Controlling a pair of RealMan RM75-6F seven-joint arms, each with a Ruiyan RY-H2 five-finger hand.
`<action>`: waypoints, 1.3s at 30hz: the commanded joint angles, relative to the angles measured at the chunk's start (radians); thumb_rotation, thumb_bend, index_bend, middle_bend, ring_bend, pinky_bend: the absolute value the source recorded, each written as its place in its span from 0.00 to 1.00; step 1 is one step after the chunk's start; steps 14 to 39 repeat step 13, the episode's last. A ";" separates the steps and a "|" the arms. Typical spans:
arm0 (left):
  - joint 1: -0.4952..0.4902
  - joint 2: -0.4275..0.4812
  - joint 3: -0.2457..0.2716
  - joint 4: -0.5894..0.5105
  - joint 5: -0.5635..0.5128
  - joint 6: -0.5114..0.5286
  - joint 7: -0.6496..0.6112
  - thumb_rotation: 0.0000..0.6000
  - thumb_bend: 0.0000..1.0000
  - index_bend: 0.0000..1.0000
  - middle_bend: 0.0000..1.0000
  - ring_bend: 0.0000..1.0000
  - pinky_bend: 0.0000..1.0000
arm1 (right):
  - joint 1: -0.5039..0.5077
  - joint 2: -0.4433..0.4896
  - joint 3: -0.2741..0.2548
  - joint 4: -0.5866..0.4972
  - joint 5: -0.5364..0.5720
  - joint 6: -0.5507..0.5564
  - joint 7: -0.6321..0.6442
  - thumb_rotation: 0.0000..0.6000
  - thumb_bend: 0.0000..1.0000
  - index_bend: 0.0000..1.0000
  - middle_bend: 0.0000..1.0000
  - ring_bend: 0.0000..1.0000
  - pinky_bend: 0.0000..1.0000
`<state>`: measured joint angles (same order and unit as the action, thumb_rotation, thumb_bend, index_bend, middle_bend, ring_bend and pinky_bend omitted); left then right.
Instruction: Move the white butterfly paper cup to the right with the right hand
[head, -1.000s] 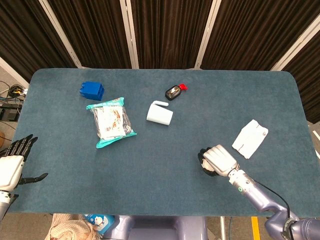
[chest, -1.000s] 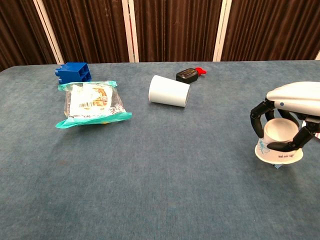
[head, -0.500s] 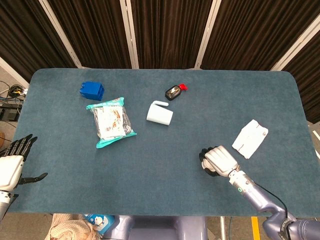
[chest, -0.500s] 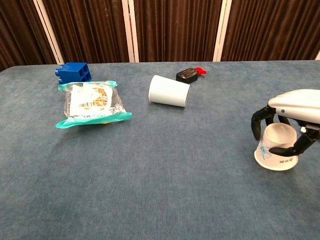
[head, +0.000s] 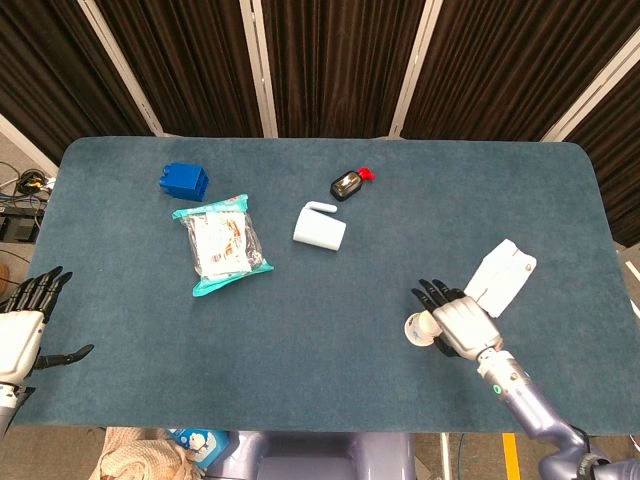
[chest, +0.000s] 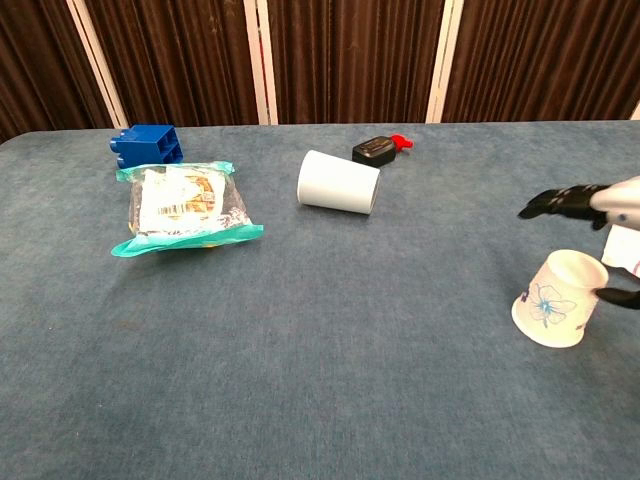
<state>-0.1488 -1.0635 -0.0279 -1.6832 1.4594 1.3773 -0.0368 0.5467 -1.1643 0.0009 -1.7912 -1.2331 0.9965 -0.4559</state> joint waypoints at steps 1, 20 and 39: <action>0.005 0.002 0.004 0.009 0.017 0.014 -0.008 1.00 0.00 0.00 0.00 0.00 0.00 | -0.075 0.065 -0.018 -0.053 -0.019 0.119 -0.005 1.00 0.39 0.00 0.00 0.01 0.21; 0.020 -0.002 0.017 0.023 0.055 0.048 0.001 1.00 0.00 0.00 0.00 0.00 0.00 | -0.374 0.148 -0.062 -0.058 -0.139 0.549 0.203 1.00 0.39 0.00 0.00 0.00 0.15; 0.020 -0.002 0.017 0.023 0.055 0.048 0.001 1.00 0.00 0.00 0.00 0.00 0.00 | -0.374 0.148 -0.062 -0.058 -0.139 0.549 0.203 1.00 0.39 0.00 0.00 0.00 0.15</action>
